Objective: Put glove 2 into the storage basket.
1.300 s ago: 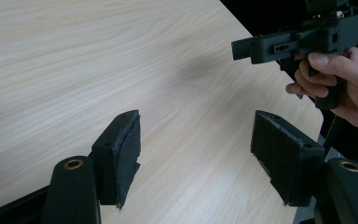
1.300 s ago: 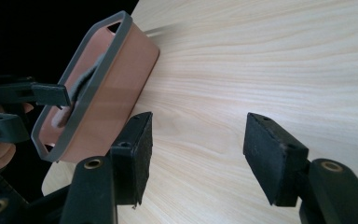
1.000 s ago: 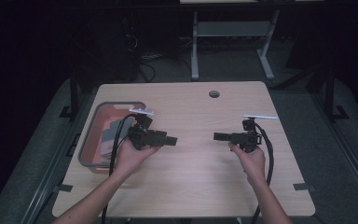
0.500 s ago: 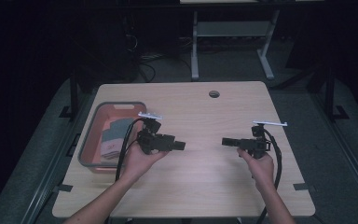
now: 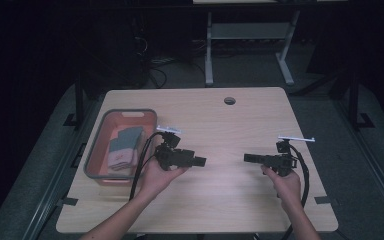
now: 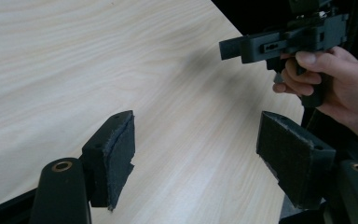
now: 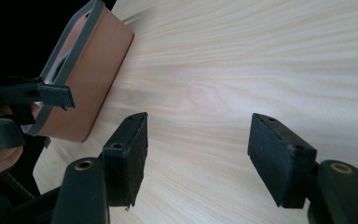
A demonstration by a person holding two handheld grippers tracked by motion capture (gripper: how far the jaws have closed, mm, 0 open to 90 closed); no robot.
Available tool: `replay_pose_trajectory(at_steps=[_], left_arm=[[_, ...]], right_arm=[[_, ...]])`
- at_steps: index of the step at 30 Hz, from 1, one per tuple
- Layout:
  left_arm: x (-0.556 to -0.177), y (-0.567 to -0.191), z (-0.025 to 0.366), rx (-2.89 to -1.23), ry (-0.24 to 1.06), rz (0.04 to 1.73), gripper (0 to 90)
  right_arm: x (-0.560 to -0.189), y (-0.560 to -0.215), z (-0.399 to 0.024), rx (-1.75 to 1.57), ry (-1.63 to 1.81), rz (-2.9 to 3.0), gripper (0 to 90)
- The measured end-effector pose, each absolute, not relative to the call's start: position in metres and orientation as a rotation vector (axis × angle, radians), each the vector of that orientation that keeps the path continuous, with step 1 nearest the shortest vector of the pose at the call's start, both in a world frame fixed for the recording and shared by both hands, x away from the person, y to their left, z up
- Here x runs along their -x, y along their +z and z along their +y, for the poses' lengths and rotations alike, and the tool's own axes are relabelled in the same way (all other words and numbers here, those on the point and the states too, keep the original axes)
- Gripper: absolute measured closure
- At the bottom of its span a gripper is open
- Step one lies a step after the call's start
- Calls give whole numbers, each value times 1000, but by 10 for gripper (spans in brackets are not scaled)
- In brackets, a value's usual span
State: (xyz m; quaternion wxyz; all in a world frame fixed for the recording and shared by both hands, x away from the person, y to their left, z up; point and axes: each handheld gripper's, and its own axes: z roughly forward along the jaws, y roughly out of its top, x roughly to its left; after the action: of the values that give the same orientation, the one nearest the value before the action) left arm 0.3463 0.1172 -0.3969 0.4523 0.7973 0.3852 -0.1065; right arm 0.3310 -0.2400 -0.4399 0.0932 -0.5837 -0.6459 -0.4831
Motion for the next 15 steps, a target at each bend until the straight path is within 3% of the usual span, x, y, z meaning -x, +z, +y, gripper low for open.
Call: replay_pose_trajectory(at_steps=[15], left_arm=[[-335, -417, 102, -1967, -301, 921, 271]], right_arm=[[-312, -452, -255, 1727, -1452, -1920, 358]])
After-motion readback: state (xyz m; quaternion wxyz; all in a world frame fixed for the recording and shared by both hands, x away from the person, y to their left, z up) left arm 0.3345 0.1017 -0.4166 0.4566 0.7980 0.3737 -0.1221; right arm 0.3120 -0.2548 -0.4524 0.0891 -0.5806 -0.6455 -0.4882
